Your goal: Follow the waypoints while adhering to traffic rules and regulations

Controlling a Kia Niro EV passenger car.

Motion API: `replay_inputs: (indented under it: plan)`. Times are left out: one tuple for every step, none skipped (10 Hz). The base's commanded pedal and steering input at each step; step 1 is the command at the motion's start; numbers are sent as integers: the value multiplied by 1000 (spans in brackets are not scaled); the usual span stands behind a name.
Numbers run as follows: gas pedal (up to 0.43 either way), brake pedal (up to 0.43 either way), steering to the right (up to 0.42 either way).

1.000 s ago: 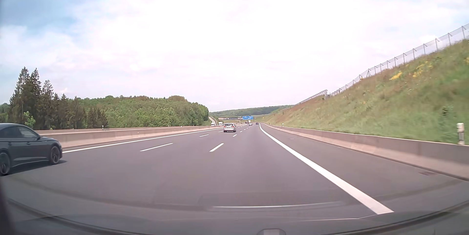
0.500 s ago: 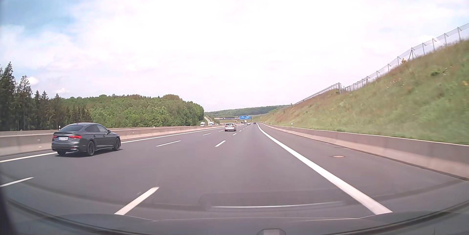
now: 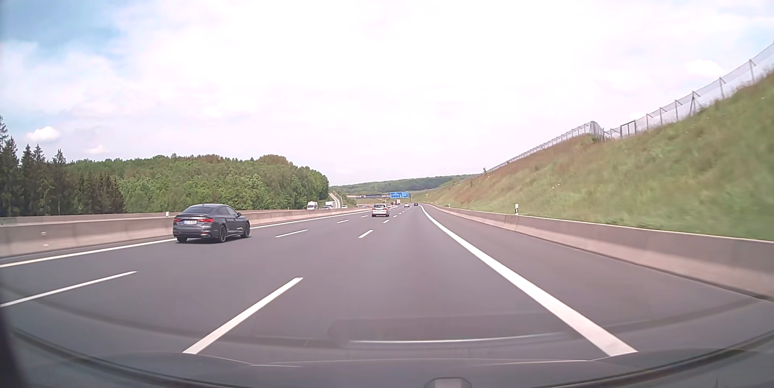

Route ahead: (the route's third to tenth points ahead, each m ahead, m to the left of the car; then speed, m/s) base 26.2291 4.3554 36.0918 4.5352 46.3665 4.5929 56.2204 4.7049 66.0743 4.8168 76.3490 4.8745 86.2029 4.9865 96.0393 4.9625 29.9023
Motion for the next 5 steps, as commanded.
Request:
replay_inputs:
  plan:
    - [189,0,3]
    - [189,0,2]
    - [189,0,2]
    - [189,0,2]
    - [189,0,2]
